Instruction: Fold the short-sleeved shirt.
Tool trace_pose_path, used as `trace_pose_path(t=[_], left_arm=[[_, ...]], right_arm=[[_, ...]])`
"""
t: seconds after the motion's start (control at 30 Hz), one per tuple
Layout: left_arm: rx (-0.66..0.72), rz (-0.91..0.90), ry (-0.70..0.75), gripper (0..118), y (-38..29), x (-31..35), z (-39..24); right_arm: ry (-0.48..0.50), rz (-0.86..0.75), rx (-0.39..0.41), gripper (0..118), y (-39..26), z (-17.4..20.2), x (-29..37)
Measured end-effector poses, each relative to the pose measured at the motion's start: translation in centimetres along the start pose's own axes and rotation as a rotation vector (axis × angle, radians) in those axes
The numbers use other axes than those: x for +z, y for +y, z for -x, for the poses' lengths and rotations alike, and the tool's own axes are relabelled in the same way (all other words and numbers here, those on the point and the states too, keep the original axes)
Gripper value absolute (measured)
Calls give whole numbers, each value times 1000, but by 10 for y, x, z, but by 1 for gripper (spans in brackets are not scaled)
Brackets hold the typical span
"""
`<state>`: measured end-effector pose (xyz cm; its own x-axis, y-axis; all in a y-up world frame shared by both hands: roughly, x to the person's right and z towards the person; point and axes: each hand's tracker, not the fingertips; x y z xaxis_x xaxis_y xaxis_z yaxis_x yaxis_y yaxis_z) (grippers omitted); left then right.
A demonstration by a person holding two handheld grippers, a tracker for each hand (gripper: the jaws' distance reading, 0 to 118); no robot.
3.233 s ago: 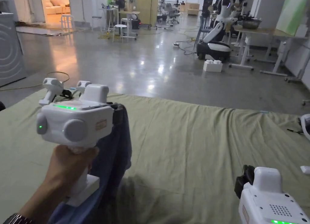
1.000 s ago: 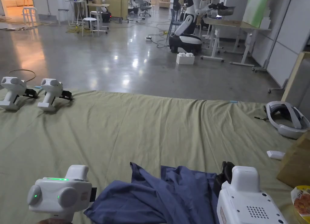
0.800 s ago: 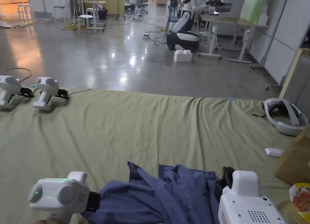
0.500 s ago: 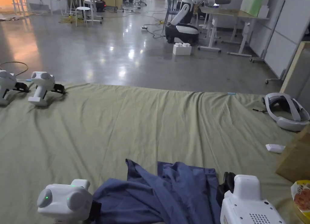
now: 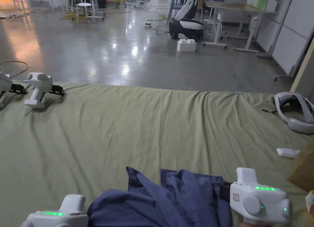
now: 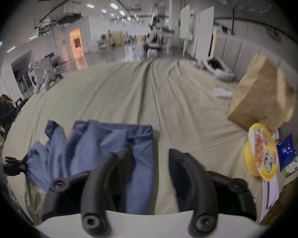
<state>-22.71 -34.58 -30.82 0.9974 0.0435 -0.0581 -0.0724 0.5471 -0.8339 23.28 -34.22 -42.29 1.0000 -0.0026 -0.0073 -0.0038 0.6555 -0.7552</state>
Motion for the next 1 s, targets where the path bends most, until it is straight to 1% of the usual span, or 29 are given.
trace_pose_path(t=[0.03,0.07,0.1,0.2,0.23,0.27,0.3,0.37,0.4,0.43,0.47,0.5,0.53,0.57,0.6,0.63,0.67,0.73,0.87,0.93,1.0], left_arm=[[8,-4,-1,6,-2,2,1],[18,-5,-3,6,-2,4,-2],[21,-7,-7,6,-4,4,-2],[16,-12,-5,6,-10,2,-6],[10,-10,-1,6,-12,1,-8],[4,1,3,6,-14,0,-9],[1,4,3,6,-15,0,-9],[2,-1,-3,6,-18,1,-12],[2,-5,-2,6,-19,1,-13],[-3,-10,6,6,-19,1,-15],[-3,-16,5,6,-19,0,-15],[1,-19,-2,6,-18,1,-14],[7,-26,-13,6,-18,4,-14],[11,-35,-13,6,-17,8,-14],[15,-53,-13,6,-16,12,-12],[17,-80,-22,6,-13,18,-11],[18,-101,-21,6,-10,25,-9],[8,-132,-30,6,0,38,-6],[-7,-213,-41,6,25,70,1],[-23,-258,-39,6,38,87,4],[-51,-300,-23,6,52,105,6]], right_arm=[[20,38,-6,60,3,-3,-13],[28,70,-2,64,6,-4,-25],[29,103,19,65,8,-4,-36],[78,189,78,65,8,1,-65],[84,236,100,65,7,3,-75],[44,231,120,64,6,5,-77],[50,186,110,58,4,8,-70],[30,170,125,23,5,15,-67],[48,149,133,15,4,17,-66],[80,133,144,15,0,19,-63],[59,138,152,8,-4,23,-62],[30,131,174,7,-6,26,-60],[30,123,183,6,-7,27,-57],[20,87,172,6,-9,25,-50],[17,67,154,6,-8,24,-44],[10,41,116,6,-6,21,-34],[25,14,84,6,-2,17,-22],[33,-45,59,6,5,10,1],[24,-150,58,5,23,-2,50],[-15,-200,65,5,32,-7,75],[-5,-239,57,5,41,-13,100]])
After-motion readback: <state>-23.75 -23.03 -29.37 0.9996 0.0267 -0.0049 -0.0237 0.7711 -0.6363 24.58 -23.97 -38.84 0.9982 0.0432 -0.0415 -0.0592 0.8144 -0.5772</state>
